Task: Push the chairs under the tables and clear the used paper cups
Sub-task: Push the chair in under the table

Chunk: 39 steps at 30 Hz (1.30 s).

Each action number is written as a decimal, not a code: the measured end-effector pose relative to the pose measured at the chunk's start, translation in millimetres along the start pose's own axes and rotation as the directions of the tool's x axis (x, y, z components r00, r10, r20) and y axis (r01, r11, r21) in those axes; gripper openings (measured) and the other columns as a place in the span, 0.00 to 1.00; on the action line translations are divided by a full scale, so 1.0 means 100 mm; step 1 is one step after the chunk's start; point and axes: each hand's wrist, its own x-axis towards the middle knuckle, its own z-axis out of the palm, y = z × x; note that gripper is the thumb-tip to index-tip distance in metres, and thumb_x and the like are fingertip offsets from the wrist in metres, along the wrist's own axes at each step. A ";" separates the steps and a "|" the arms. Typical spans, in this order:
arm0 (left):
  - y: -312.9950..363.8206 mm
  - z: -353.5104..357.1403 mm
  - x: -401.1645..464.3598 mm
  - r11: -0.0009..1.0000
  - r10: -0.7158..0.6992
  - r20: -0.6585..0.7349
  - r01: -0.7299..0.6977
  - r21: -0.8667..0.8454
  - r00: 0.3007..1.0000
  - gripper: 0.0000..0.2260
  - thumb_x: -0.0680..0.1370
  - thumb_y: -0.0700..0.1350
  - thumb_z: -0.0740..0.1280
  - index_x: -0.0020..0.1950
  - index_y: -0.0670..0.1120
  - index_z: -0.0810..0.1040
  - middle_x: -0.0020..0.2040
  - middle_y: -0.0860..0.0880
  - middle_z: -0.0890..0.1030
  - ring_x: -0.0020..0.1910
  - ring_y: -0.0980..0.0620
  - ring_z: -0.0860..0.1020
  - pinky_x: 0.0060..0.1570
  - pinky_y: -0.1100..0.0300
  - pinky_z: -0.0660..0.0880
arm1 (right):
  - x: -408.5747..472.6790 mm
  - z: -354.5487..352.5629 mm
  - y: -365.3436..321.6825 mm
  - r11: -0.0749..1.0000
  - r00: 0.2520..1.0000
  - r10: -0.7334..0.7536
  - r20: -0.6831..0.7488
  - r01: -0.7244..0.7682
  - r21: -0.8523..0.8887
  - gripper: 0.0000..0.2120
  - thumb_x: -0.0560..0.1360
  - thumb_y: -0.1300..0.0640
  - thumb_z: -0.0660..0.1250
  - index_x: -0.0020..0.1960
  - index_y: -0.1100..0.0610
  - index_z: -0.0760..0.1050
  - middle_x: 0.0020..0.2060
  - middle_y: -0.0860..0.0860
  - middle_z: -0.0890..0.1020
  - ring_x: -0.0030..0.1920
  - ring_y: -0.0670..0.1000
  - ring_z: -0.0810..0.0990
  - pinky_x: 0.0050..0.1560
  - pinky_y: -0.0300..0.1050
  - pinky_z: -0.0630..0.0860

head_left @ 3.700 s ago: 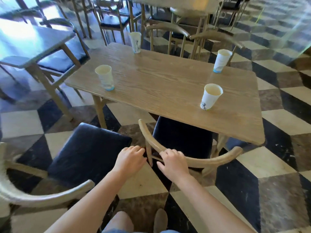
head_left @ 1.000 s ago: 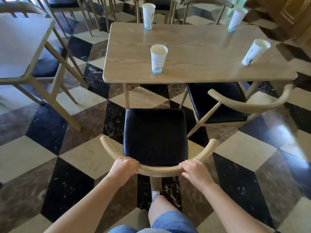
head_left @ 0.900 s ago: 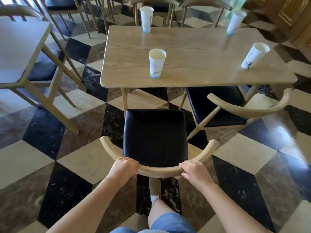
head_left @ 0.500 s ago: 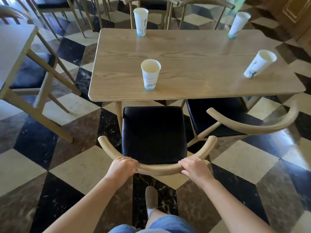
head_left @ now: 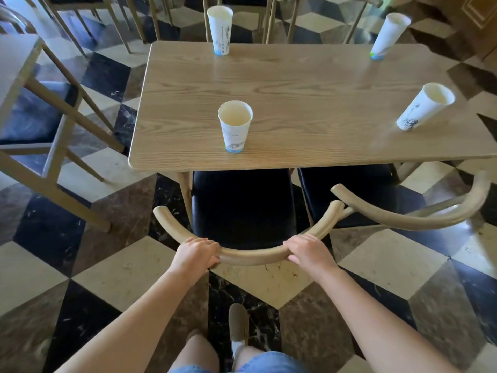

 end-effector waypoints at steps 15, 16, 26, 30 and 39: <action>-0.27 -0.24 0.48 0.989 -0.115 0.131 0.101 0.106 0.985 0.13 0.78 0.47 0.64 0.60 0.45 0.76 0.59 0.47 0.80 0.60 0.47 0.75 0.63 0.51 0.69 | 0.53 -0.20 -0.01 1.000 1.000 0.006 -0.022 -0.006 0.007 0.07 0.76 0.57 0.67 0.53 0.57 0.76 0.47 0.53 0.80 0.50 0.53 0.77 0.52 0.47 0.73; -0.28 -0.24 0.48 0.990 -0.102 0.133 0.087 0.114 0.986 0.13 0.78 0.47 0.64 0.61 0.45 0.76 0.60 0.47 0.80 0.61 0.47 0.75 0.63 0.51 0.69 | 0.54 -0.20 -0.01 1.000 1.000 0.002 -0.020 -0.002 0.006 0.07 0.76 0.57 0.67 0.52 0.57 0.76 0.47 0.53 0.80 0.49 0.53 0.77 0.51 0.46 0.73; -0.28 -0.13 0.38 0.989 -0.020 0.020 0.017 0.148 1.000 0.14 0.77 0.48 0.65 0.62 0.47 0.74 0.62 0.49 0.78 0.64 0.50 0.72 0.66 0.53 0.65 | 0.49 -0.19 -0.05 0.998 0.998 0.049 -0.041 -0.047 0.048 0.05 0.75 0.57 0.68 0.49 0.56 0.76 0.45 0.52 0.80 0.48 0.52 0.77 0.51 0.46 0.74; -0.25 -0.12 0.38 0.975 -0.052 0.102 0.028 0.222 0.993 0.19 0.78 0.49 0.63 0.69 0.48 0.67 0.68 0.49 0.72 0.69 0.50 0.66 0.68 0.51 0.62 | 0.50 -0.23 -0.13 0.991 0.992 0.127 -0.020 -0.126 0.046 0.07 0.74 0.56 0.69 0.50 0.55 0.76 0.45 0.52 0.79 0.47 0.52 0.78 0.51 0.46 0.76; -0.09 -0.57 0.07 0.967 -0.094 -0.041 0.101 0.234 0.995 0.10 0.77 0.47 0.64 0.57 0.48 0.76 0.54 0.48 0.78 0.53 0.47 0.77 0.51 0.51 0.77 | 0.64 -0.59 -0.65 0.997 0.986 0.045 -0.158 -0.034 0.067 0.15 0.76 0.47 0.64 0.58 0.55 0.75 0.50 0.52 0.80 0.50 0.54 0.78 0.51 0.50 0.74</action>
